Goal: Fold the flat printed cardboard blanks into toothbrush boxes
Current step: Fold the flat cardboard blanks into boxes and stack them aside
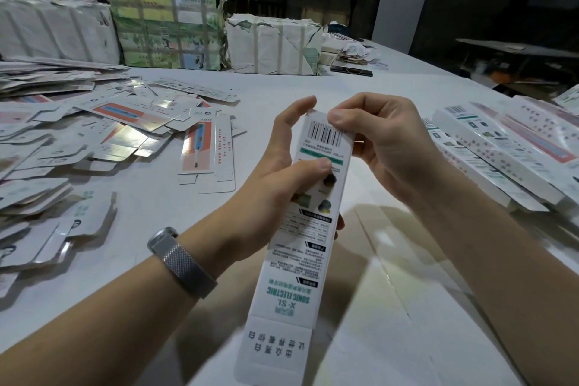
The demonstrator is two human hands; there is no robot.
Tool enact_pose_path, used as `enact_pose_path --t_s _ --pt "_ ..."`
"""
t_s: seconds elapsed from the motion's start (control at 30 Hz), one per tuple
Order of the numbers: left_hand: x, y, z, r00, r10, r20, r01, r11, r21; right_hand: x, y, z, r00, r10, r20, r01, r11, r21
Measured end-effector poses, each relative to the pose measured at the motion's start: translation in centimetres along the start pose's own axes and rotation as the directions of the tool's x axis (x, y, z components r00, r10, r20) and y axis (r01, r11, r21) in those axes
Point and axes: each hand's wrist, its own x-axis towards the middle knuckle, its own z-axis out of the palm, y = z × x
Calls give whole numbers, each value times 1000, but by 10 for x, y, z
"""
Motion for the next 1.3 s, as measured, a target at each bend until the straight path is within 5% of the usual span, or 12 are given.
enact_pose_path --t_s 0.3,0.9,1.13,1.3 --pt "2 4 -3 997 -74 9 74 976 -204 0 1 -4 997 11 78 -12 1000 9" --pt "1 6 -10 999 -48 -19 44 983 -177 -1 5 -5 989 -100 106 105 993 -45" --pt "11 3 1 972 74 -222 -101 988 -113 -2 15 22 988 -103 -115 63 949 -309" --pt "10 9 -1 976 131 -176 -180 935 -306 -10 14 28 994 -103 -27 81 894 -441"
